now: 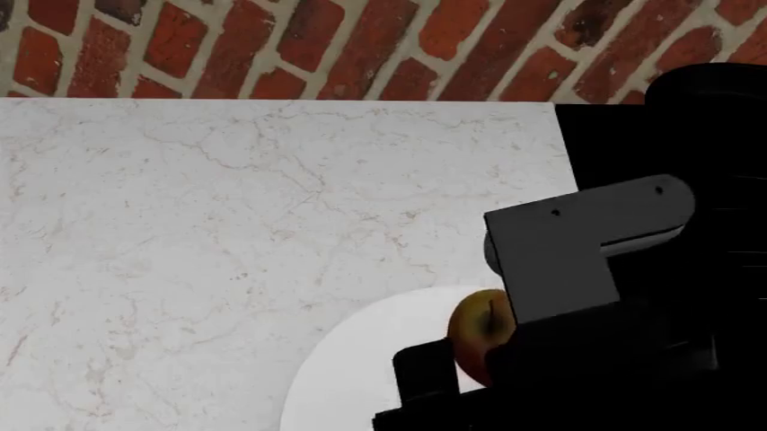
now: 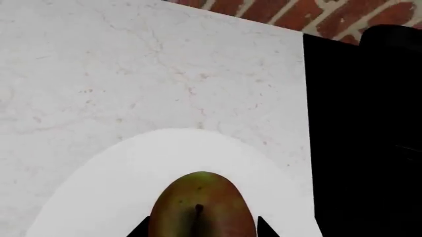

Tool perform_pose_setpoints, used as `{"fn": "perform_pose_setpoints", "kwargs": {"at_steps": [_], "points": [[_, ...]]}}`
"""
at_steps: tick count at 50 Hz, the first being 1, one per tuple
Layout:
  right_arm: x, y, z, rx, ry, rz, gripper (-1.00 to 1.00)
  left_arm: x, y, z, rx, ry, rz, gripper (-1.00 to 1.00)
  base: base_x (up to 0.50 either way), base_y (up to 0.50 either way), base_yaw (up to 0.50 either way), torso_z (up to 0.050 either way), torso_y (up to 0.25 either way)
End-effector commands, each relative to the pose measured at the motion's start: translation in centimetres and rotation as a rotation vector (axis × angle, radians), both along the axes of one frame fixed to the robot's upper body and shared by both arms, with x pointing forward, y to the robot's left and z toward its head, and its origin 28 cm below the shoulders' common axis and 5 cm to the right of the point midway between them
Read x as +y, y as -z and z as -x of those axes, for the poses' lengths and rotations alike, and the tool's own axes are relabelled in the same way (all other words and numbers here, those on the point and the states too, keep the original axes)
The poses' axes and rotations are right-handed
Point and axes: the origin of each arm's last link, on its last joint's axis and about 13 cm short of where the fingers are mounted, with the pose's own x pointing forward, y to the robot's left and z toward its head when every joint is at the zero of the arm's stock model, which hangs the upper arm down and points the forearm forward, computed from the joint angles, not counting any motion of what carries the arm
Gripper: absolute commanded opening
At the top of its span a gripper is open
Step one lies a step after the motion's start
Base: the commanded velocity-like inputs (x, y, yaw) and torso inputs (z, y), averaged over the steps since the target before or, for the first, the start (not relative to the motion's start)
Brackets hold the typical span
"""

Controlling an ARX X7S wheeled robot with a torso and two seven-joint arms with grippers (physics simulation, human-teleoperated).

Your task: Pick the apple from the plate and place it in the pan.

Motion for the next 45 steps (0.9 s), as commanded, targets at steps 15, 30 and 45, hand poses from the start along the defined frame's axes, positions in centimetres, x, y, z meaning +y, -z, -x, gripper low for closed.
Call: {"fn": "perform_pose_setpoints", "kwargs": {"at_steps": [15,30,45], "points": [[-1.6,-4.0,2.4,-0.259,0.096,-0.020,-1.00,0.0,0.2,0.1,-0.005,0.004,-0.010,1.00,0.00,0.00,0.00,0.000,0.000],[-2.2,-3.7,2.5,-0.269,0.119,-0.021,-1.00,0.0,0.2,0.1,-0.011,0.007,-0.015,1.00,0.00,-0.22,0.00,0.000,0.000],[-2.3,-3.3,2.3,-0.266,0.109,-0.027,-1.00,0.0,0.2,0.1,-0.008,0.006,-0.015,1.00,0.00,-0.50,0.00,0.000,0.000]]}}
